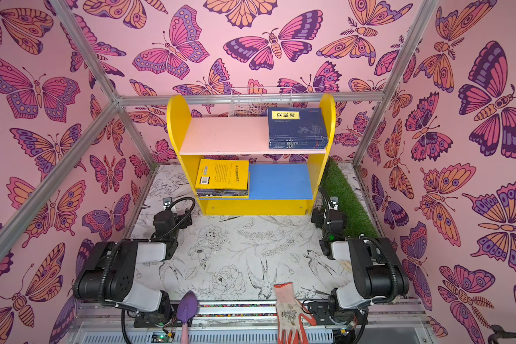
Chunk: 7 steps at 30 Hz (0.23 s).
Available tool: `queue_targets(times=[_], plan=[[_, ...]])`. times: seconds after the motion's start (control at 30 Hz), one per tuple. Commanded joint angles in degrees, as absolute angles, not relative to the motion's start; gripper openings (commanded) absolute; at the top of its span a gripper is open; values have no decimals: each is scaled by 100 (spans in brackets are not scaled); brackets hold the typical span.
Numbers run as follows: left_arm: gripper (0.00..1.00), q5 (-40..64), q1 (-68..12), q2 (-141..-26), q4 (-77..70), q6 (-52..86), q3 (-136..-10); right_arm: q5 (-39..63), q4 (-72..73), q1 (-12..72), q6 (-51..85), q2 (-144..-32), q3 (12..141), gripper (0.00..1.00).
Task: Stacking books/files
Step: Reset both arms
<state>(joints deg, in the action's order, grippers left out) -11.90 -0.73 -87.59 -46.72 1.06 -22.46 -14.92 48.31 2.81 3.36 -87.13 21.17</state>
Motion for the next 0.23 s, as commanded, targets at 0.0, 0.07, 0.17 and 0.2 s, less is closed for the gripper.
queue_targets(times=[0.0, 0.07, 0.17, 0.2], plan=[[100, -704, -44, -8960, -5428, -45, -2068, -1339, 4699, 233, 426, -8646, 2276, 99], [100, -706, -36, -8796, -4960, 35, -2181, -1000, 4673, 98, 443, -8684, 2317, 99], [100, -704, -35, -8931, -5394, -25, -2078, -729, 4676, -35, 492, -8696, 2325, 99], [100, -703, -35, -8841, -5123, 22, -2143, -723, 4688, -35, 488, -8696, 2313, 99]])
